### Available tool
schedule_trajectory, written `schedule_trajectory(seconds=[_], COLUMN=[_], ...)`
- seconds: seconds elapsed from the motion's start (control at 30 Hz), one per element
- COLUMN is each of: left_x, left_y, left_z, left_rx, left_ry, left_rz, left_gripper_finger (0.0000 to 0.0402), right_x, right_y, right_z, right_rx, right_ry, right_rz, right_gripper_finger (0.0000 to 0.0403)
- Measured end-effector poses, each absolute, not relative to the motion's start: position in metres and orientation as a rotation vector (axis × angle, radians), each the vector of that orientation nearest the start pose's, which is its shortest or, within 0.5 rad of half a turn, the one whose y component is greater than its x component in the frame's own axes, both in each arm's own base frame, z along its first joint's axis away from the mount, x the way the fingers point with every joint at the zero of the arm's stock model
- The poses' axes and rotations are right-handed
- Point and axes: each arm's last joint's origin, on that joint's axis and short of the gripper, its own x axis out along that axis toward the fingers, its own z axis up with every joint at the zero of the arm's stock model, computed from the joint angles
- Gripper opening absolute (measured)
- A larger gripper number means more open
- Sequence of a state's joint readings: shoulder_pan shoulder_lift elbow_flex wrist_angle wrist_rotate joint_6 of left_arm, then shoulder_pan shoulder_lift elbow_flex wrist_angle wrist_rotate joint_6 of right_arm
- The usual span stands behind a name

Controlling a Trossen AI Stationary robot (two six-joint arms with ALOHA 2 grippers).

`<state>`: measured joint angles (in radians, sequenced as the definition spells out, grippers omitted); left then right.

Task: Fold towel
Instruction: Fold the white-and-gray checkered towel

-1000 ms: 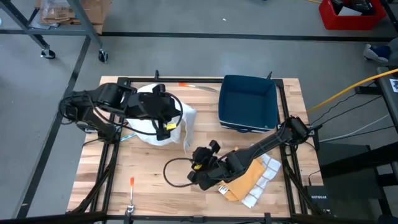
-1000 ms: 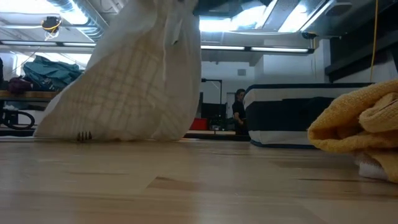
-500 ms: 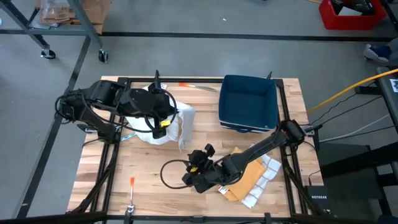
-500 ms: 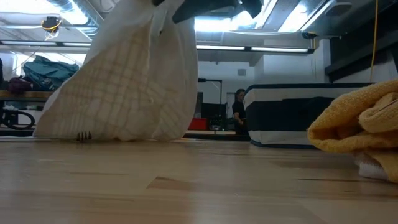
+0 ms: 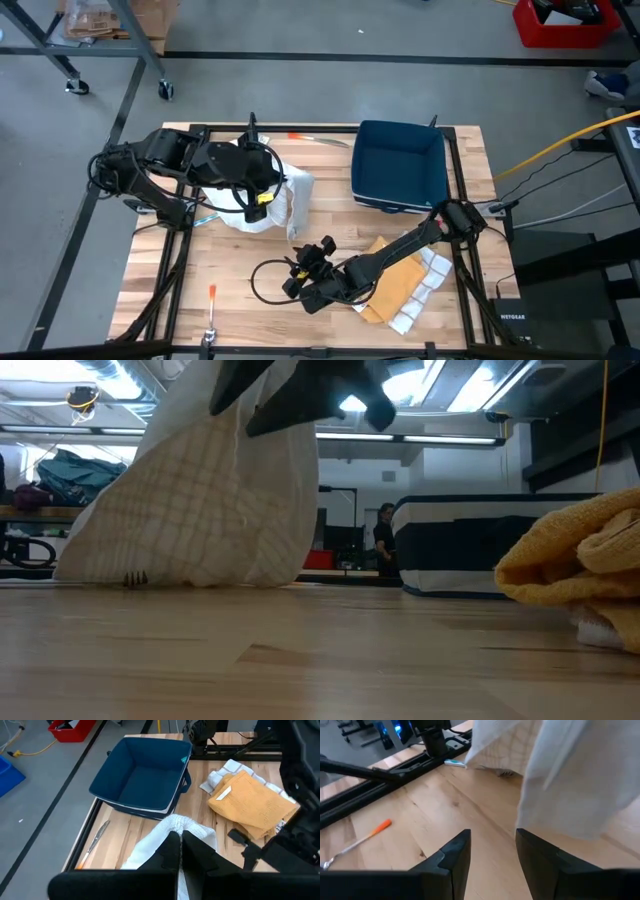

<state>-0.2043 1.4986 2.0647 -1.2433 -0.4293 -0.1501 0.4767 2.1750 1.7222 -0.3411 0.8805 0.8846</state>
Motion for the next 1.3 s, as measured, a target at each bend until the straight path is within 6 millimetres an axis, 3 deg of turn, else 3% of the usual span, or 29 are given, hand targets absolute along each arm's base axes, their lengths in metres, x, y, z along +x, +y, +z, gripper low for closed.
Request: schedule_trajectory(seconds=[0.13, 0.4, 0.8, 0.93, 1.13, 1.3], left_x=[0.246, 0.246, 0.246, 0.242, 0.235, 0.23], left_y=[-0.039, -0.039, -0.039, -0.039, -0.041, -0.04], left_z=[0.49, 0.49, 0.49, 0.49, 0.491, 0.492], left_rx=[0.067, 0.068, 0.069, 0.075, 0.079, 0.078], left_ry=[0.626, 0.627, 0.63, 0.64, 0.653, 0.65], left_rz=[0.264, 0.264, 0.263, 0.258, 0.248, 0.247], left_gripper_finger=[0.0, 0.0, 0.0, 0.0, 0.0, 0.0], right_x=[0.44, 0.44, 0.454, 0.453, 0.45, 0.447], right_y=[0.195, 0.188, 0.15, 0.145, 0.147, 0.151], right_z=[0.197, 0.199, 0.192, 0.19, 0.189, 0.19], right_rx=[0.343, 0.279, 0.333, 0.318, 0.28, 0.262], right_ry=[0.379, 0.275, 0.432, 0.465, 0.473, 0.446], right_rz=[-0.634, -0.766, -0.723, -0.732, -0.75, -0.774], right_gripper_finger=[0.0161, 0.0161, 0.0159, 0.0125, 0.0014, 0.0022])
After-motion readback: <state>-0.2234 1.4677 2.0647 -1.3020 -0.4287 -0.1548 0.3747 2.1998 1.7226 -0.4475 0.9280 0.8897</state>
